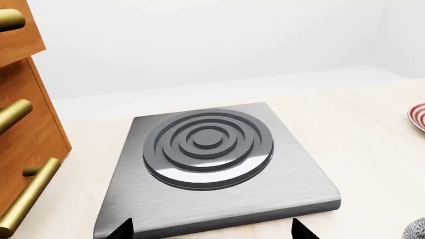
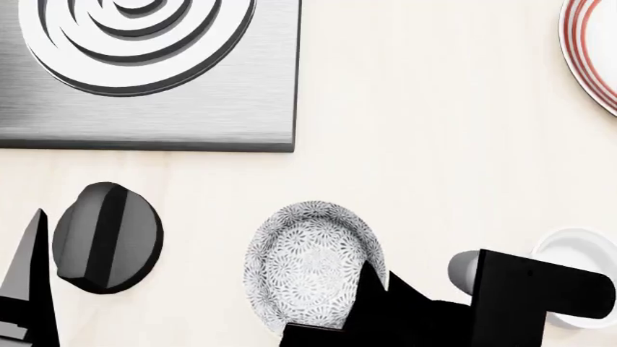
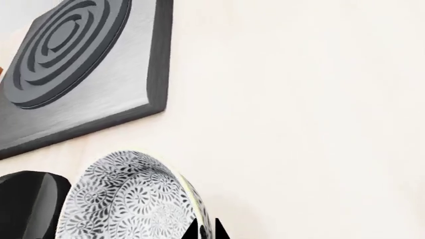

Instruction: Pick the akita bowl next to the ramekin and place it on the plate.

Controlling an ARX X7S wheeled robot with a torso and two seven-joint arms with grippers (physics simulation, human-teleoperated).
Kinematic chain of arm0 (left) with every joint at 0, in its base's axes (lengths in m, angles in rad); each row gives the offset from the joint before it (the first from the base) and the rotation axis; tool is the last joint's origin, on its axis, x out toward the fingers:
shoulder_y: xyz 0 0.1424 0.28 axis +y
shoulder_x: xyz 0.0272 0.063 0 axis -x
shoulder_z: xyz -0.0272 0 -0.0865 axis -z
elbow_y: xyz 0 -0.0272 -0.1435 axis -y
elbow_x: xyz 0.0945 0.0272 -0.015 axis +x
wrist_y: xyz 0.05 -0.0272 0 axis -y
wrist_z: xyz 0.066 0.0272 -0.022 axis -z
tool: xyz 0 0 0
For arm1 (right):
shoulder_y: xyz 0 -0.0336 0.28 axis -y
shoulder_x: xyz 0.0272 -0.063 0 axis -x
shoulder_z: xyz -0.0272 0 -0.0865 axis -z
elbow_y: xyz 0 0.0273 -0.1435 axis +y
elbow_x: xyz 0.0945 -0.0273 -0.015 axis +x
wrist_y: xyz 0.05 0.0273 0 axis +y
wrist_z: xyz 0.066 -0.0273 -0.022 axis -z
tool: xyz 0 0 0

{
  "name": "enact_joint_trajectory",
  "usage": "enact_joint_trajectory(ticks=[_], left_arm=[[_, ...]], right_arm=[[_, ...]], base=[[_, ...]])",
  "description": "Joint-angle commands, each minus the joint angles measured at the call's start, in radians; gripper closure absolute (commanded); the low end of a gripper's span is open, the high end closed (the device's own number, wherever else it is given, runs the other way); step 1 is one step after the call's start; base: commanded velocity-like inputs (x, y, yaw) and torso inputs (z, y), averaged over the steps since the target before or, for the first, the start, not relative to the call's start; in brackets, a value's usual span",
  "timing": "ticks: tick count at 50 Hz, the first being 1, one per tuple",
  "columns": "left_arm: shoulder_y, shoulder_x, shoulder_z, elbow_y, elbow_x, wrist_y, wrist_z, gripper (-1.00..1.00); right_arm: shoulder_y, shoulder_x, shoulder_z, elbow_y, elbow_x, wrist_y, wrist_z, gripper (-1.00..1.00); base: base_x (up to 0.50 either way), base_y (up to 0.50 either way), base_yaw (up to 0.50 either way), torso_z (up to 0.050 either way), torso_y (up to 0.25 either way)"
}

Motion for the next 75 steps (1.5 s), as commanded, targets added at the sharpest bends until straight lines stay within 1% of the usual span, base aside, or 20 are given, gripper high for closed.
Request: enact_joint_trajectory(ticks=[1, 11, 24, 31, 36, 50, 75], left_arm=[[0.001, 0.003, 0.003, -0.001, 0.003, 0.0, -0.001, -1.0], [-0.001, 0.004, 0.003, -0.004, -0.001, 0.0, 0.0, -1.0], [-0.003, 0.003, 0.003, -0.007, -0.003, 0.003, 0.002, -1.0], [0.0, 0.002, 0.005, -0.004, 0.001, 0.005, 0.002, -1.0], [0.001, 0.001, 0.006, -0.004, 0.003, 0.006, 0.002, -1.0], [0.003, 0.003, 0.008, -0.007, 0.006, 0.004, 0.0, -1.0], [0.01, 0.008, 0.011, -0.02, 0.011, 0.008, 0.002, -1.0]], right_arm=[[0.021, 0.005, 0.039, -0.035, 0.04, -0.027, 0.008, 1.0], [0.052, -0.005, 0.064, -0.029, 0.102, -0.033, 0.019, 1.0], [0.091, -0.023, 0.106, 0.008, 0.215, -0.056, -0.01, 1.0], [0.118, -0.04, 0.12, 0.033, 0.242, -0.046, -0.008, 1.0], [0.132, -0.058, 0.132, 0.063, 0.281, -0.046, -0.035, 1.0], [0.173, -0.071, 0.159, 0.098, 0.339, -0.028, -0.054, 1.0], [0.244, -0.118, 0.201, 0.266, 0.463, 0.022, -0.137, 1.0]], base=[[0.0, 0.0, 0.0, 0.0, 0.0], [0.0, 0.0, 0.0, 0.0, 0.0], [0.0, 0.0, 0.0, 0.0, 0.0], [0.0, 0.0, 0.0, 0.0, 0.0], [0.0, 0.0, 0.0, 0.0, 0.0], [0.0, 0.0, 0.0, 0.0, 0.0], [0.0, 0.0, 0.0, 0.0, 0.0]])
